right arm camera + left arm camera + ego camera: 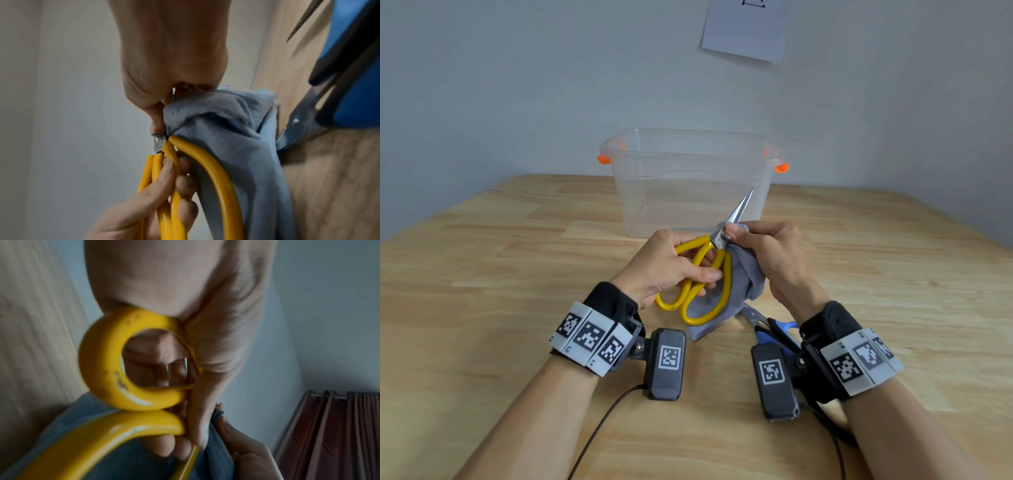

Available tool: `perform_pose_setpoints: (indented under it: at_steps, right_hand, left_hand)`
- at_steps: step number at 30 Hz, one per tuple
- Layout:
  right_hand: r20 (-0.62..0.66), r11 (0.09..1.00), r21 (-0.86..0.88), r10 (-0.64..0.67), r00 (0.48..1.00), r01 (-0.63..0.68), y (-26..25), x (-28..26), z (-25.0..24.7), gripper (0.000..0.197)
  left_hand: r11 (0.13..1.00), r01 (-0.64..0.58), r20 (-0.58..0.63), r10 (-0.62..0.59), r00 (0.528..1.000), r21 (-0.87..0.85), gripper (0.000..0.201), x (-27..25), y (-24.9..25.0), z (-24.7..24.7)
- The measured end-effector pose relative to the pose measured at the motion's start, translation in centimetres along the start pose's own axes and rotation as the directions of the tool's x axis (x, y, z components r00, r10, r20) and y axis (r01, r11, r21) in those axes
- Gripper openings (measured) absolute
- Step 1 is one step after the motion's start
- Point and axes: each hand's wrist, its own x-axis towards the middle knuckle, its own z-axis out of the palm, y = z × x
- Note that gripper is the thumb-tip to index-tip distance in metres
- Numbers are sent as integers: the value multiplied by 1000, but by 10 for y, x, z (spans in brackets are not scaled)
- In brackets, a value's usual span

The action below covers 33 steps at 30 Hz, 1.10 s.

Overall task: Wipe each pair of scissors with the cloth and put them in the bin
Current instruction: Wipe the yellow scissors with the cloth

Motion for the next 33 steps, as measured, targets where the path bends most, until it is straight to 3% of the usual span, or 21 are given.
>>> perform_pose_setpoints:
  at_steps: [9,20,26,33]
  right_hand:
    - [-95,974,-173,-166,982,148,7,2,2,19]
    - [-175,985,-107,-149,973,132,15,8,0,17]
    - [-103,995,95,-32,994,42,12,7,-3,22]
    - [148,970,236,26,989,-61,10,8,-9,22]
  left_hand:
    - [1000,10,5,-10,1000,-3,17,-1,0,0]
    - [1000,12,32,-11,999,-23,16,-2,2,1]
    - [996,29,5,-29,1000,-90,17,-1,3,2]
    - [992,25,-49,-31,998,-126,16,1,2,-2]
